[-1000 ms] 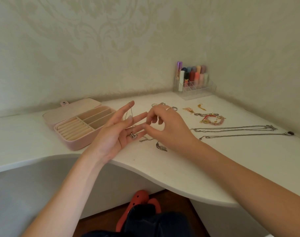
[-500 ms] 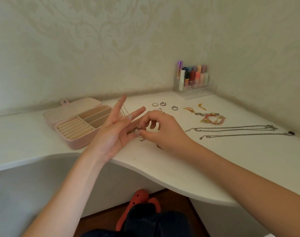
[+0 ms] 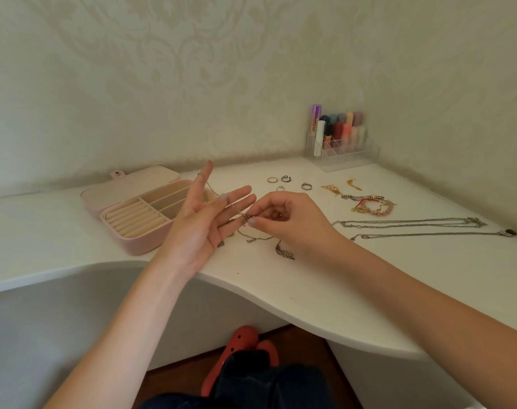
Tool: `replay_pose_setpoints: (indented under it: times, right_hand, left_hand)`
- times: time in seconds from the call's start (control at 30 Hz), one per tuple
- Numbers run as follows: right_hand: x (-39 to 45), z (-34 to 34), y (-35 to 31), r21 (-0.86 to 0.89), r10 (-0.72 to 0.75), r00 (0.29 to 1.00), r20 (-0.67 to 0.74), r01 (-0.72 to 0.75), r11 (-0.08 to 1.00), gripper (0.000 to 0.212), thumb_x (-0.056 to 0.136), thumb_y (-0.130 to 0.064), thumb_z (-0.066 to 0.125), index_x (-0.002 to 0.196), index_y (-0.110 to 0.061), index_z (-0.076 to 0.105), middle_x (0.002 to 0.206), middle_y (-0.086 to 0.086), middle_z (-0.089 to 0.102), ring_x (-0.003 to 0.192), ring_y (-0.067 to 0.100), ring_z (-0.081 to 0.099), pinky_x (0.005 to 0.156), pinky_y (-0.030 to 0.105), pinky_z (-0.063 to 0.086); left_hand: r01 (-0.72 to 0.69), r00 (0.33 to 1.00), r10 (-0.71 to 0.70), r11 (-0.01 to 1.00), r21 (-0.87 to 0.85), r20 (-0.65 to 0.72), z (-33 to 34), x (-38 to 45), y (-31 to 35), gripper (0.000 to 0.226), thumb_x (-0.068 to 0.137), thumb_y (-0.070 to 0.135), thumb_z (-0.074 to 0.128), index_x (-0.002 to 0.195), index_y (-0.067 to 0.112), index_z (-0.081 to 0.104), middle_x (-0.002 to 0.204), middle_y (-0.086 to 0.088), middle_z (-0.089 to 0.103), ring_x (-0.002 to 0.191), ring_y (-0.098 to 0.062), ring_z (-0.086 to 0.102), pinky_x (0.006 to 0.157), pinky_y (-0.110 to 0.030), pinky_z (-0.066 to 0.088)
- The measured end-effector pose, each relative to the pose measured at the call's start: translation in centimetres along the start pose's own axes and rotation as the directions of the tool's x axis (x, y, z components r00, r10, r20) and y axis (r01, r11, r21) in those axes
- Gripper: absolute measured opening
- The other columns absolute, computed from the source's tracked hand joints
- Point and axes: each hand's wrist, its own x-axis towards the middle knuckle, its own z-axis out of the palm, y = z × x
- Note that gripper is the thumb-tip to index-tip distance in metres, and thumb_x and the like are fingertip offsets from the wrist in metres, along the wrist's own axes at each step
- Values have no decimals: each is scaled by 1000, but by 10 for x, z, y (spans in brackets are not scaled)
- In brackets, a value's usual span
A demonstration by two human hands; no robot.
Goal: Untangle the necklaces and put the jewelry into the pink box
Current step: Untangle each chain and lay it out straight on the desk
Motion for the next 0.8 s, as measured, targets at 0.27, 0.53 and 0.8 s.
replay_pose_setpoints:
  times: [0.27,0.53,0.8]
  right_hand:
    - [2,-5,-2,111,66,997,-27,-62,992,5,84,-10,69,89,-10,71,76,2,69,65,1,60,63,11,45]
    - [1,-5,-2,84,67,996,-67,-61,995,5,81,-16,73,77,-15,70,71,4,63,64,11,51,61,19,41]
    - [2,-9,-5,94,81,989,-124,-69,993,5,86,-11,68,85,-6,68,73,4,68,64,8,60,59,16,47]
  left_hand:
    - [-36,999,32,991,127,27,1,-1,-3,60,99,5,41,145,38,24,108,-13,70,94,-25,70,75,-28,57]
    - [-34,998,17,964,266,66,4,-4,-4,95,69,13,72,146,34,21,104,-10,72,96,-21,69,79,-28,55]
    - [-45,999,46,946,321,5,4,-2,-8,94,64,0,76,142,32,34,95,-9,74,79,-18,71,73,-29,56]
